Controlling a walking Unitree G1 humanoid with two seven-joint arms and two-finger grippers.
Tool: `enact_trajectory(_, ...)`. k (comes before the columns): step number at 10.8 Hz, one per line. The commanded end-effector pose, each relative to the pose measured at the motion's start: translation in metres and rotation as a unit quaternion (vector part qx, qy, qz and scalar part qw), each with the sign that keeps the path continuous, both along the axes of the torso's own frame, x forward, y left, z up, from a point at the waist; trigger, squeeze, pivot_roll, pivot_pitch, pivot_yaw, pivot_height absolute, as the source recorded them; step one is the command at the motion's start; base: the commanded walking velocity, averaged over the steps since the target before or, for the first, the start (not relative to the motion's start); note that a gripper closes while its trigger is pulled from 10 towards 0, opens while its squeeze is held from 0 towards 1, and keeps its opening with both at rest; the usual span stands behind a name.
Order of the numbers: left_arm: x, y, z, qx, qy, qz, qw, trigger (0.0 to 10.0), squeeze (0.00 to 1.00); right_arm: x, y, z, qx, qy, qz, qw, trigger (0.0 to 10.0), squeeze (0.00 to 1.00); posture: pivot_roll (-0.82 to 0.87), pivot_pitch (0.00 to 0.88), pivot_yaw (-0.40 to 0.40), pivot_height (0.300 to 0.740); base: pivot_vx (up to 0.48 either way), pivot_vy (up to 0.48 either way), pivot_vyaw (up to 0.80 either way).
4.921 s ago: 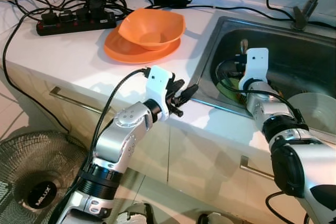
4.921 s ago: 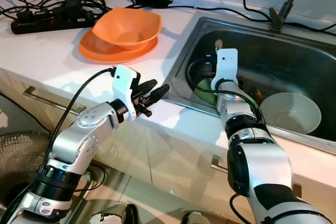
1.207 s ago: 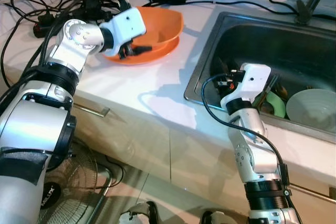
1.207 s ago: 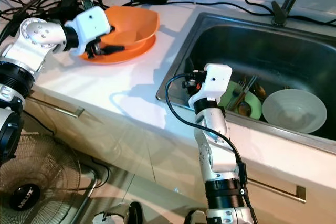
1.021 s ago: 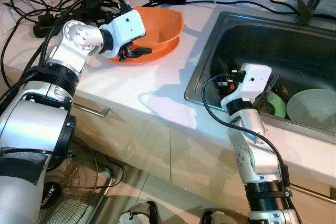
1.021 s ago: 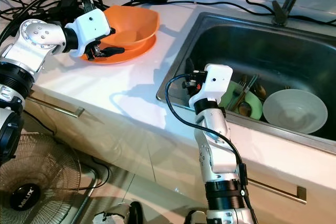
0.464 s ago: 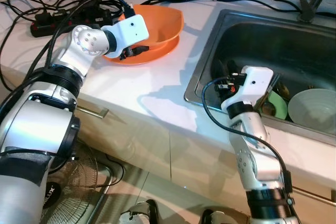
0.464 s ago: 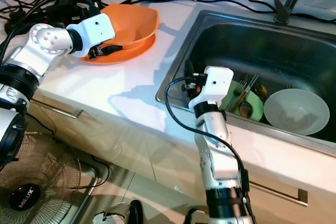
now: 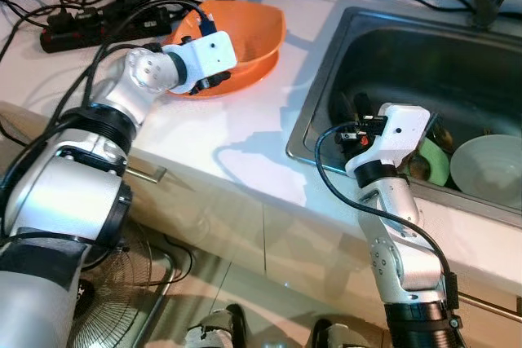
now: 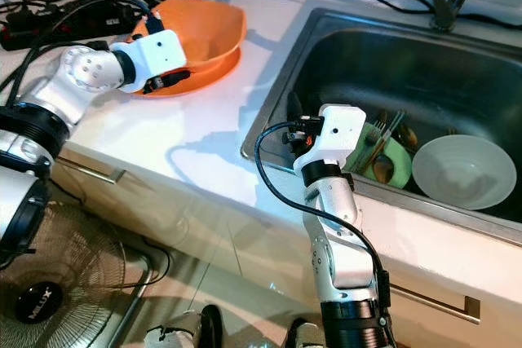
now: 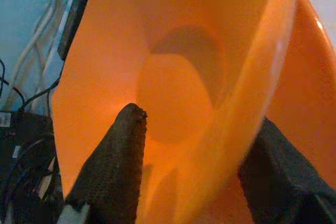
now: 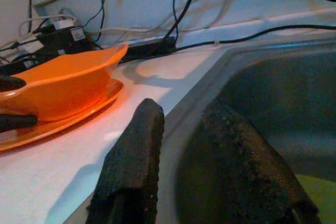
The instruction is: Kitchen organization
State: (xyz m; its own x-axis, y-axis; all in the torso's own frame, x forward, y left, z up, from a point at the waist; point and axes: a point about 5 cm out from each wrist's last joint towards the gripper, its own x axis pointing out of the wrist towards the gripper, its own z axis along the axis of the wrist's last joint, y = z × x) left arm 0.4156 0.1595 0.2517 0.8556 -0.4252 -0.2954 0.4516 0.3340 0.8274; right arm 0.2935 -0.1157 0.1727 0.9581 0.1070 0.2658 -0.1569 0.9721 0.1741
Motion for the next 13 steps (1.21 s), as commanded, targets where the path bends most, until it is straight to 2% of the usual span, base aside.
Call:
enact_trajectory(1,0.001,0.003,0.001,0.008,-0.007,0.009,1.0,0.0,0.0,-0.002,-0.004,-0.03,-0.006,0.07,-0.008,0.998,10.0,0.0,0.0,0.213,0.089,0.74,0.0,0.0,0.0)
enact_trajectory(6,0.001,0.007,0.003,0.023,-0.015,0.012,1.0,0.0,0.0,0.002,-0.001,-0.029,-0.004,0.069,-0.007,0.998,10.0,0.0,0.01,0.192,0.092,0.74,0.0,0.0,0.0)
enact_trajectory(8,0.0,0.005,0.003,0.038,-0.031,0.005,0.999,0.0,0.0,0.005,0.0,-0.028,-0.004,0.067,-0.007,0.998,10.0,0.0,0.01,0.176,0.094,0.74,0.0,0.0,0.0)
enact_trajectory(11,0.0,-0.007,0.009,0.086,-0.105,-0.018,0.991,0.0,0.0,0.011,0.003,-0.026,0.0,0.061,-0.005,0.998,10.0,0.0,0.02,0.13,0.098,0.74,0.0,0.0,0.0)
enact_trajectory(13,-0.005,-0.024,0.007,0.098,-0.152,-0.067,0.981,0.0,0.0,0.015,0.005,-0.025,0.001,0.057,-0.004,0.998,10.0,0.0,0.02,0.109,0.1,0.74,0.0,0.0,0.0)
